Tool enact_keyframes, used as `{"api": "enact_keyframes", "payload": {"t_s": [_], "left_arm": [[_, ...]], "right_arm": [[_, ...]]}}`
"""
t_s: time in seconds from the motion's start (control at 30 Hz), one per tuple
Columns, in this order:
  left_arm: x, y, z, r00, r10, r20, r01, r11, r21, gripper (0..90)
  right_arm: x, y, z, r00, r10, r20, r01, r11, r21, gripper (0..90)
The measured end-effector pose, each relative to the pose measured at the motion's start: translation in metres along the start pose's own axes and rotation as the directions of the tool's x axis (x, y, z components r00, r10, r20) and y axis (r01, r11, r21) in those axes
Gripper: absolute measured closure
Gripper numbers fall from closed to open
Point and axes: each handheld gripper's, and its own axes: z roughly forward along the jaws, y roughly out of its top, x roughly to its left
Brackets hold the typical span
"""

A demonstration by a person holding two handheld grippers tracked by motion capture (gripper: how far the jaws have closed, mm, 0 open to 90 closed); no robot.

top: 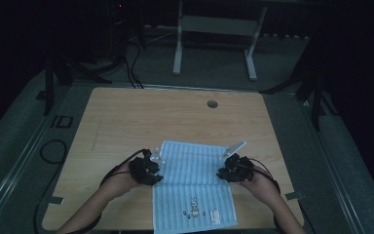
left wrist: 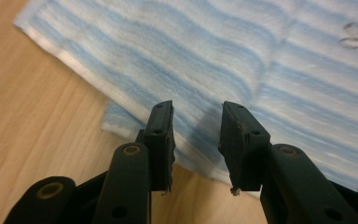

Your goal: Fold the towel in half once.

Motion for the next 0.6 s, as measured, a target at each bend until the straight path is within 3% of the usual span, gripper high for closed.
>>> {"api": "enact_keyframes", "payload": {"t_s": [0.1, 0.2, 0.33, 0.6], "left_arm": [[0.004, 0.0, 0.012, 0.9998, -0.011, 0.014, 0.01, 0.9998, 0.016, 64.6], [0.009, 0.004, 0.017, 0.9994, -0.03, 0.02, 0.03, 0.9995, -0.007, 64.6], [0.016, 0.014, 0.022, 0.9992, -0.032, 0.023, 0.032, 0.9994, -0.013, 64.6], [0.022, 0.039, 0.034, 1.0, 0.003, 0.0, -0.003, 0.9999, 0.013, 64.6]], "right_arm": [[-0.006, -0.003, 0.011, 0.9999, 0.014, 0.006, -0.014, 0.999, 0.032, 74.9], [-0.014, -0.007, 0.02, 0.9992, 0.032, 0.023, -0.033, 0.998, 0.057, 74.7], [-0.028, -0.011, 0.02, 0.997, 0.077, 0.012, -0.077, 0.996, 0.034, 74.4], [-0.052, -0.01, 0.018, 0.9921, 0.109, 0.062, -0.113, 0.992, 0.055, 70.9]]}}
